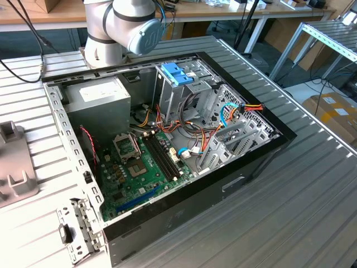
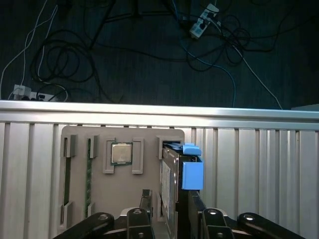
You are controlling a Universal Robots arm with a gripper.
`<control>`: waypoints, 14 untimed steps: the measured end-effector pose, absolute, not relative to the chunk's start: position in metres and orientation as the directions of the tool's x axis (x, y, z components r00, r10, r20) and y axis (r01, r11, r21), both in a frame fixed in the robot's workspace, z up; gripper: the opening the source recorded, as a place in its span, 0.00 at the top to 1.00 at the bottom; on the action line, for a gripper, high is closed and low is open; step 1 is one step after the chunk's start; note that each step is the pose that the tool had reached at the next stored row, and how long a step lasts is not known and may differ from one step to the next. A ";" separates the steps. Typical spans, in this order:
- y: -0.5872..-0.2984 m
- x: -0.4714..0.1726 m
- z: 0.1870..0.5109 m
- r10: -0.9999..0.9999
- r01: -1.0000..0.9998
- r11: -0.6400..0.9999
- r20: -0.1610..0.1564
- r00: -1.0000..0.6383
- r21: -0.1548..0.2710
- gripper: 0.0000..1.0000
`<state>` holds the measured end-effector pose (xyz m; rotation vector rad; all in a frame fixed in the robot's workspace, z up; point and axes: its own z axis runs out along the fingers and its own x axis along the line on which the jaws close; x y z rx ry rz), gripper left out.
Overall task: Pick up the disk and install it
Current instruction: 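Pick up the disk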
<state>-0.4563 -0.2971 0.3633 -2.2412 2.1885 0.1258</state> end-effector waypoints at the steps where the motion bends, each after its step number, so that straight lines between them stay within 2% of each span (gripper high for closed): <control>1: -0.297 -0.456 0.363 -0.998 -0.998 -0.025 -0.062 0.022 0.051 0.58; 5: -0.297 -0.456 0.363 -0.998 -0.998 -0.025 -0.062 0.022 0.051 0.58; 6: -0.297 -0.457 0.363 -0.998 -0.998 -0.025 -0.062 0.022 0.051 0.51; 7: -0.297 -0.457 0.363 -0.998 -0.998 -0.025 -0.062 0.022 0.051 0.51; 8: -0.297 -0.457 0.363 -0.998 -0.998 -0.025 -0.062 0.022 0.051 0.45; 9: -0.297 -0.457 0.363 -0.998 -0.998 -0.025 -0.062 0.022 0.051 0.45; 10: -0.297 -0.457 0.363 -0.998 -0.998 -0.025 -0.062 0.022 0.051 0.38; 14: -0.297 -0.457 0.362 -0.998 -0.998 -0.025 -0.062 0.022 0.051 0.38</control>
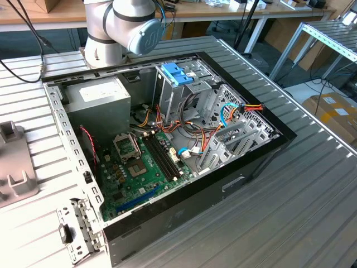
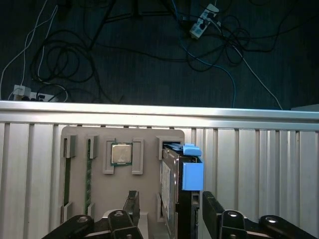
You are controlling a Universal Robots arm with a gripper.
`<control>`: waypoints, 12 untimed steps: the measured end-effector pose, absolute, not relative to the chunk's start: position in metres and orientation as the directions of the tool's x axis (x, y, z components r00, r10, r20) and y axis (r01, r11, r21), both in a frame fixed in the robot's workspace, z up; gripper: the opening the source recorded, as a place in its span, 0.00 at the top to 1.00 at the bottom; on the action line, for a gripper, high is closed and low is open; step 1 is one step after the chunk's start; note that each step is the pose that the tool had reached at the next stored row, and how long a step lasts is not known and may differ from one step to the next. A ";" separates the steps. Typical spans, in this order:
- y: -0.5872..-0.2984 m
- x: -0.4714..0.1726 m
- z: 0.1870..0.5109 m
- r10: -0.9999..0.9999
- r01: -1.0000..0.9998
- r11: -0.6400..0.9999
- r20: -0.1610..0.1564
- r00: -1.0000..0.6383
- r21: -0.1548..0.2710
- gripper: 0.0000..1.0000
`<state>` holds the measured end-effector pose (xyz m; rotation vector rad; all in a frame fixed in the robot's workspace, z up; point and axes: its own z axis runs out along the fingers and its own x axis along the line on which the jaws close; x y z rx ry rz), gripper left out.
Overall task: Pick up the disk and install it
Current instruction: 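Pick up the disk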
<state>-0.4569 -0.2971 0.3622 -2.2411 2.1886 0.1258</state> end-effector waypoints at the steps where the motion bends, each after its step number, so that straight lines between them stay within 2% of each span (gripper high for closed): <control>1: -0.297 -0.457 0.362 -0.998 -0.998 -0.026 -0.062 0.023 0.051 0.38; 12: -0.287 -0.458 0.352 -0.998 -0.998 -0.030 -0.064 0.026 0.051 0.38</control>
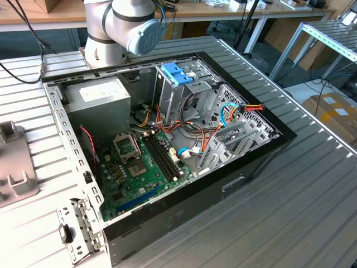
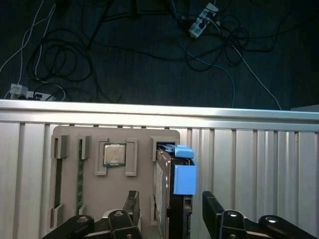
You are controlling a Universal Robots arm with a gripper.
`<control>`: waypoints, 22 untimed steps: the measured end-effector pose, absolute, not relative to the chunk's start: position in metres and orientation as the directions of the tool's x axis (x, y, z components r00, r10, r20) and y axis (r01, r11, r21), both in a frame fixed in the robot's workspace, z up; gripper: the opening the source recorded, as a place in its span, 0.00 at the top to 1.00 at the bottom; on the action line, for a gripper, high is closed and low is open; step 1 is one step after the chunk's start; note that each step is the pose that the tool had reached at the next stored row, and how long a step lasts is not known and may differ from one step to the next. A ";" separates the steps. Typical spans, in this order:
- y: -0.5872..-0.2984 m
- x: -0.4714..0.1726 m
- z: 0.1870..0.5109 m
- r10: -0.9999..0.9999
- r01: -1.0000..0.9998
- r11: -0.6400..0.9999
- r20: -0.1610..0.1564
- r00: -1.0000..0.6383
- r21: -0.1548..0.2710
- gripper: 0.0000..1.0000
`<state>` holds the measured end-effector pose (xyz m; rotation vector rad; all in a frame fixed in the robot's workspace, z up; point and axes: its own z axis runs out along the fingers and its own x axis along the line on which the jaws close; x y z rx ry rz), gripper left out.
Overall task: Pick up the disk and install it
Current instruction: 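Pick up the disk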
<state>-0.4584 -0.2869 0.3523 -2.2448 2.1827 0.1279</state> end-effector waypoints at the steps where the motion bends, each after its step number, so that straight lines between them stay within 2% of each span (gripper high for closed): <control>1: -0.286 -0.459 0.351 -0.998 -0.998 -0.029 -0.064 0.026 0.051 0.38; 13: -0.276 -0.462 0.336 -0.998 -0.999 -0.005 -0.064 0.001 0.052 0.38; 22: -0.275 -0.468 0.310 -0.998 -0.999 -0.005 -0.060 0.002 0.051 0.38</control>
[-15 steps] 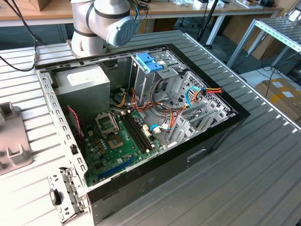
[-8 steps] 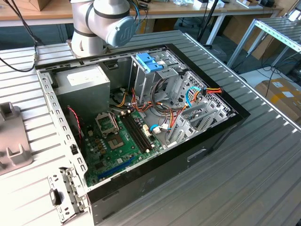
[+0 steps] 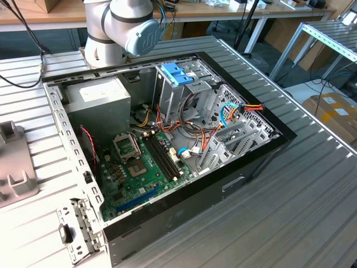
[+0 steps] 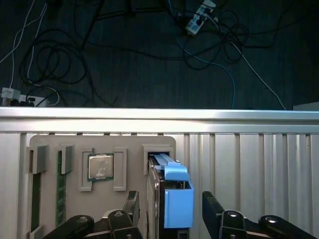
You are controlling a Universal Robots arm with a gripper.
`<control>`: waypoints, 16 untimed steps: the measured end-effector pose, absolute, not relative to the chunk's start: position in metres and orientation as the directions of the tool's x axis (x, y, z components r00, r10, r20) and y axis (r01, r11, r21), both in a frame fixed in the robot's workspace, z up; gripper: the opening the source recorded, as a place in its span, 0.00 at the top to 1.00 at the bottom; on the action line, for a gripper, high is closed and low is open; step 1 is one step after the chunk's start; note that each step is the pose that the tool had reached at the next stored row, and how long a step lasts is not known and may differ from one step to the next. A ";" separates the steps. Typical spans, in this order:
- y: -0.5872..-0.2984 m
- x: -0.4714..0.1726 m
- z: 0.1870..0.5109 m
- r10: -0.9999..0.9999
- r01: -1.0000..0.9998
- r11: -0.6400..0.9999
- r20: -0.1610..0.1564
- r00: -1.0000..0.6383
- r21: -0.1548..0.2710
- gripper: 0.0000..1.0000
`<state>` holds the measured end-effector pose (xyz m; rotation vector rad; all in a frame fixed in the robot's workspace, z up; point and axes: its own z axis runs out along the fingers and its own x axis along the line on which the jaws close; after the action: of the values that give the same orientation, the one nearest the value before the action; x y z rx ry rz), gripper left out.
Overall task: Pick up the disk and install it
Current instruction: 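Pick up the disk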
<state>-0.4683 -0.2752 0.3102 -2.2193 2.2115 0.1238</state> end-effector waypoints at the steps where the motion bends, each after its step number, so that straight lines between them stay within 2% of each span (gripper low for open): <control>1: -0.275 -0.468 0.308 -0.998 -0.999 -0.005 -0.060 0.002 0.051 0.38; 16: -0.275 -0.470 0.287 -0.998 -0.999 -0.005 -0.060 0.002 0.051 0.38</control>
<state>-0.4700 -0.2752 0.2867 -2.2196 2.2117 0.1235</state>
